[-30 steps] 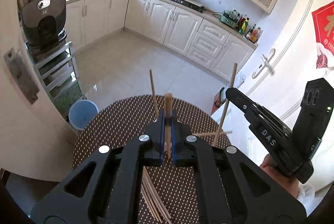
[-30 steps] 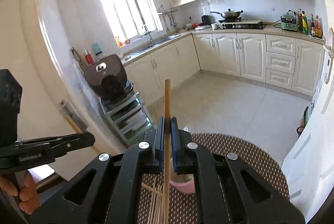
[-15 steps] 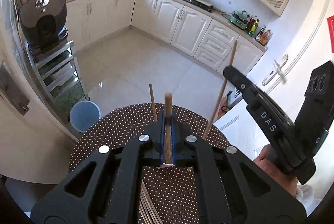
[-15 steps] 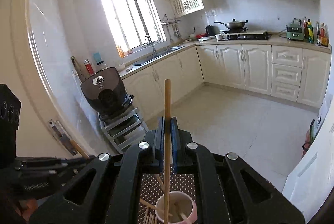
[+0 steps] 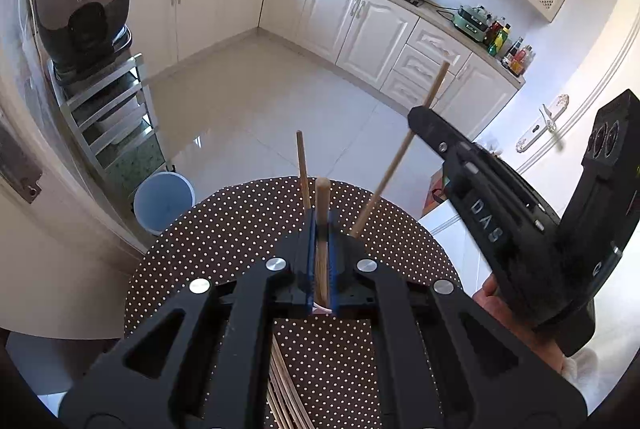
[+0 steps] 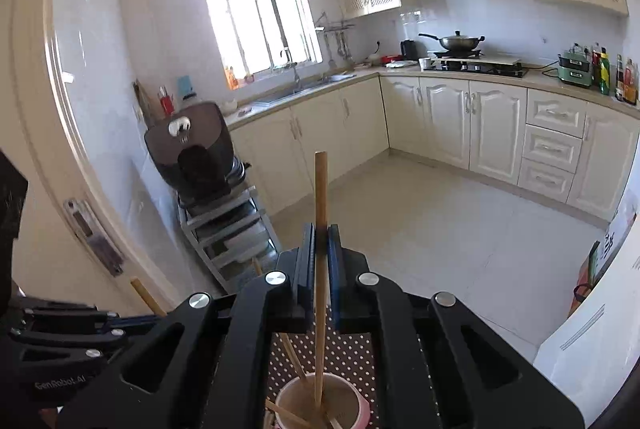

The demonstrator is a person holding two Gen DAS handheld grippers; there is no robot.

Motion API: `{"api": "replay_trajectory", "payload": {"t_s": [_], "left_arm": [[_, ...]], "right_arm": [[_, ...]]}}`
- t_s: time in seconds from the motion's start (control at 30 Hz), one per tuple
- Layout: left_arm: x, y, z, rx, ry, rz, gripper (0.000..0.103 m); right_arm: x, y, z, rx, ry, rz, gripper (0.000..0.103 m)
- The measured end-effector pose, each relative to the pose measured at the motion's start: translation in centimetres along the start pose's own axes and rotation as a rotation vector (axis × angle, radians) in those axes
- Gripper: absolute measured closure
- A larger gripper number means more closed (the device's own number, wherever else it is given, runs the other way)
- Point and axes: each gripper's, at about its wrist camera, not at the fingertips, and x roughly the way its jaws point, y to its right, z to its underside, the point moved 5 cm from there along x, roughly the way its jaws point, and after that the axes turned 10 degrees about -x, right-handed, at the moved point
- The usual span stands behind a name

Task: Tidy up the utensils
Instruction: 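Drop the right tool's chopstick into the cup while the left tool releases its own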

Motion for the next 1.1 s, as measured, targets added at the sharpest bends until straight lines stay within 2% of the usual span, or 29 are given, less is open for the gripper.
{"api": "replay_trajectory", "payload": {"t_s": [0.53, 0.97, 1.03, 1.1], "left_arm": [[1.0, 0.7, 1.2, 0.014, -0.05, -0.004, 0.096], [-0.6, 0.6, 2.6, 0.02, -0.05, -0.037, 0.095], [-1.2, 0.5, 2.9, 0.021, -0.041, -0.04, 0.088], [-1.8, 0.4, 3.2, 0.022, -0.03, -0.042, 0.059]], "right_arm": [[-0.6, 0.0, 2.1, 0.009, -0.122, 0.02, 0.097], [-3.6, -1.3, 3.3, 0.026, -0.132, 0.039, 0.096], [-4.3, -1.8, 3.5, 0.027, -0.131, 0.041, 0.096], [-5.0, -2.2, 3.6, 0.028, -0.128, 0.041, 0.094]]}}
